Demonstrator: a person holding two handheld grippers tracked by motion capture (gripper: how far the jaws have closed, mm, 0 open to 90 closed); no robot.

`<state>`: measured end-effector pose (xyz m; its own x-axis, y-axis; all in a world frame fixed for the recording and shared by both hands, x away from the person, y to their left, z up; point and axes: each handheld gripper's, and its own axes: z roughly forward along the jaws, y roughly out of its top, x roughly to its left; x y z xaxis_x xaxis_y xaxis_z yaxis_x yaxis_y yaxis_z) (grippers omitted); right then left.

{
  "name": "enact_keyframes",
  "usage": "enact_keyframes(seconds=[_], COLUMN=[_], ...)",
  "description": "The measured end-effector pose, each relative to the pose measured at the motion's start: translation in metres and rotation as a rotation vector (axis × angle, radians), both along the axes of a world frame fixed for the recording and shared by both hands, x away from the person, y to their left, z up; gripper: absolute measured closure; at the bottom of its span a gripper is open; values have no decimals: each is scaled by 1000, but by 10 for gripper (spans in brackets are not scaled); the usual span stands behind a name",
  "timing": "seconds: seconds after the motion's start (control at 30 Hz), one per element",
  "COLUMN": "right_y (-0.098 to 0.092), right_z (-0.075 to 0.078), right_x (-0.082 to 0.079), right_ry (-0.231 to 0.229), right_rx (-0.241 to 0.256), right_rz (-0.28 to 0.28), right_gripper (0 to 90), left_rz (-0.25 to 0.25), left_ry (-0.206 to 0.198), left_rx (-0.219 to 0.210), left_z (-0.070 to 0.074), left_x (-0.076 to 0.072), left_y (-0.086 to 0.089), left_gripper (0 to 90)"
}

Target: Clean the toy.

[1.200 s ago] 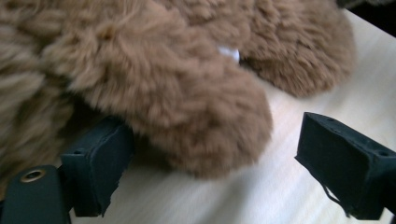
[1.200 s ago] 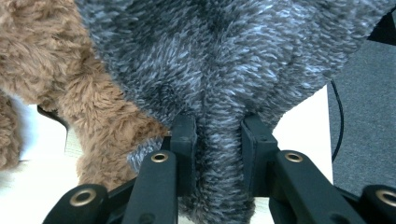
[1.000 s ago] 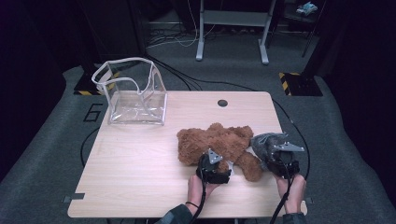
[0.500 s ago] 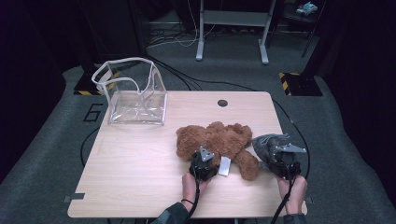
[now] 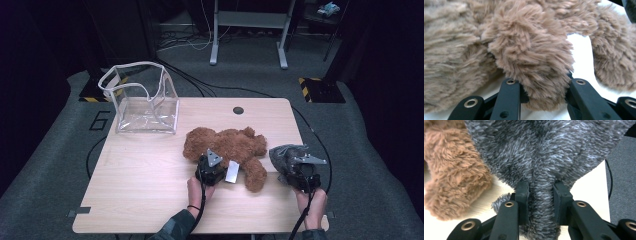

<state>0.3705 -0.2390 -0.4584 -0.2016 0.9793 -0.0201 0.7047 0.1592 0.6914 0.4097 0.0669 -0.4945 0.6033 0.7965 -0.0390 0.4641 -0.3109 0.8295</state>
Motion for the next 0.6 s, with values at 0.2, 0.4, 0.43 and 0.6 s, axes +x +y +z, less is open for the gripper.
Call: enact_keyframes(seconds=[0.2, 0.4, 0.43, 0.6], right_y=[-2, -2, -2, -1], right_z=[0, 1, 1, 1], right_x=[0, 0, 1, 2], right_ry=[-2, -1, -1, -2], right_rx=[-7, -3, -4, -7], right_rz=[7, 2, 3, 6], right_gripper=[698, 698, 697, 697], left_rz=[-31, -45, -49, -78], left_ry=[-54, -97, -106, -152], left_rx=[35, 56, 60, 68], left_z=[17, 27, 30, 43], left_x=[12, 24, 25, 28], left_y=[2, 2, 2, 0], left_gripper=[728, 734, 735, 738])
